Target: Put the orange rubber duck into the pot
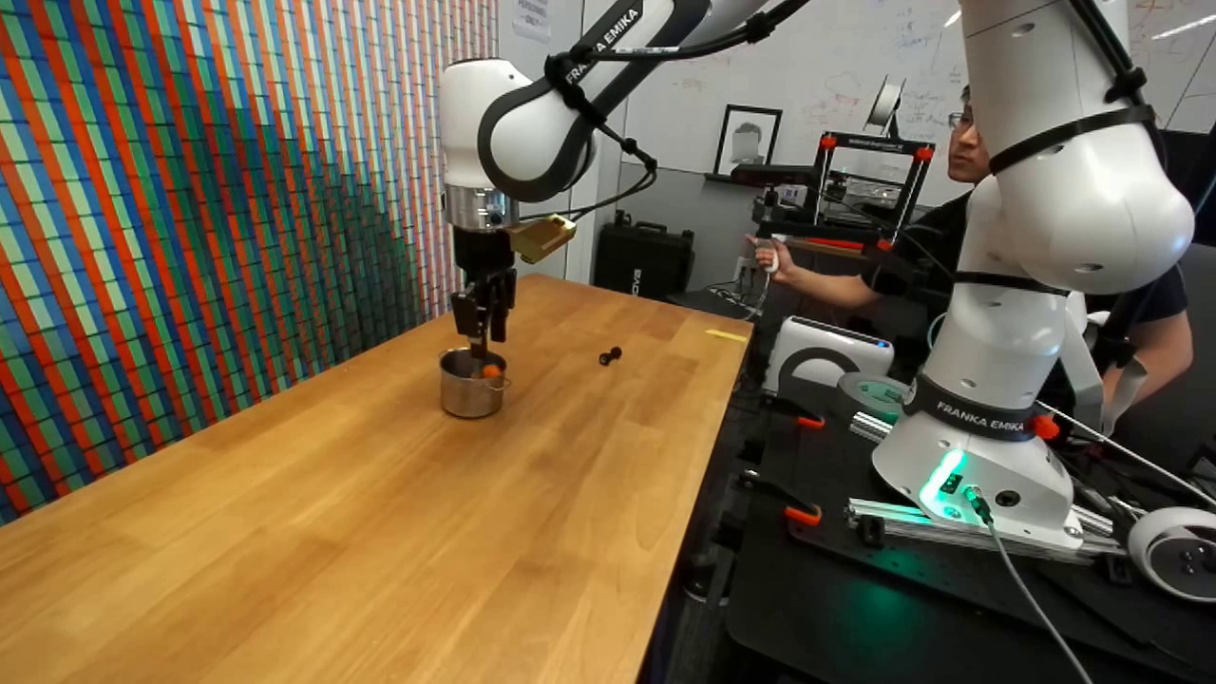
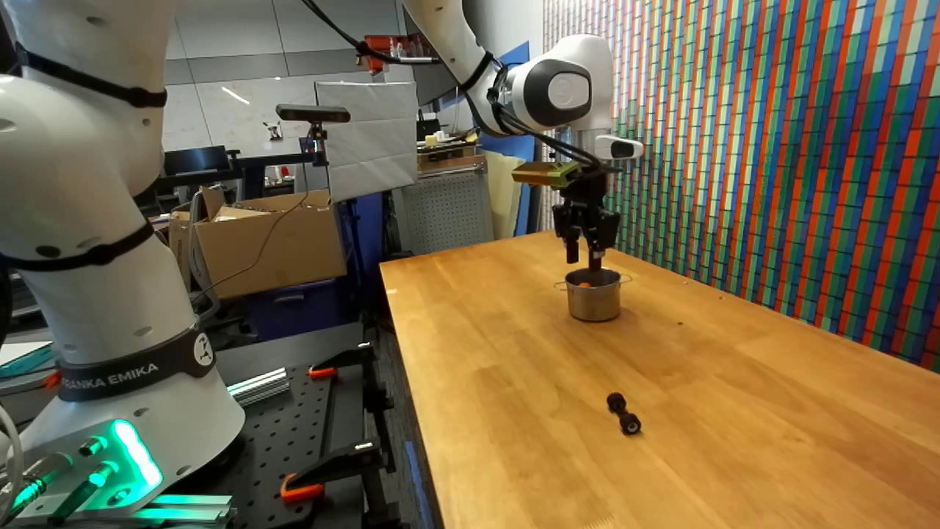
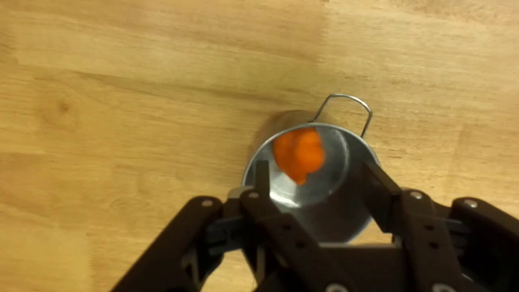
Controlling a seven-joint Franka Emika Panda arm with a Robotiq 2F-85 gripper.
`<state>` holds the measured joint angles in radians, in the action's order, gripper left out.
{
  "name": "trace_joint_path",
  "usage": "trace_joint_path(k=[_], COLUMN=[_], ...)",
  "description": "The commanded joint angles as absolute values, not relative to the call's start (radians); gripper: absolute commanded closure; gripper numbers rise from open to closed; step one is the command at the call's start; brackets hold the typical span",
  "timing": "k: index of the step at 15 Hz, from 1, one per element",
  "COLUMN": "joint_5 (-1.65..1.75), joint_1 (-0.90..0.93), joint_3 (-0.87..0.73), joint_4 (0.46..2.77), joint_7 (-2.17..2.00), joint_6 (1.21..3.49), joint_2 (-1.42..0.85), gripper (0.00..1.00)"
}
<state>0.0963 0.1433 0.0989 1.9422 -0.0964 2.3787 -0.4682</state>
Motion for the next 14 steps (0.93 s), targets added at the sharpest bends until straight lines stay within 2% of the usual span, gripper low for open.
trace_joint_path(k=[1, 2, 3, 7, 12, 14], joint_5=[0.094, 0.108, 0.119, 0.15, 0.111, 0.134], joint_1=[0.147, 0.147, 0.146, 0.131, 0.099, 0.112], joint_3=[0.089, 0.08, 0.073, 0.053, 0.073, 0.061], joint_4=[1.919, 1.896, 1.877, 1.782, 1.76, 1.752], joint_7=[-0.077, -0.073, -0.071, -0.013, 0.089, 0.042], joint_6=[2.367, 2.37, 2.37, 2.327, 2.157, 2.214], joint_2=[-0.455, -0.458, -0.454, -0.418, -0.303, -0.343], gripper=[0.08, 0.01, 0.0, 0.0, 0.0, 0.0])
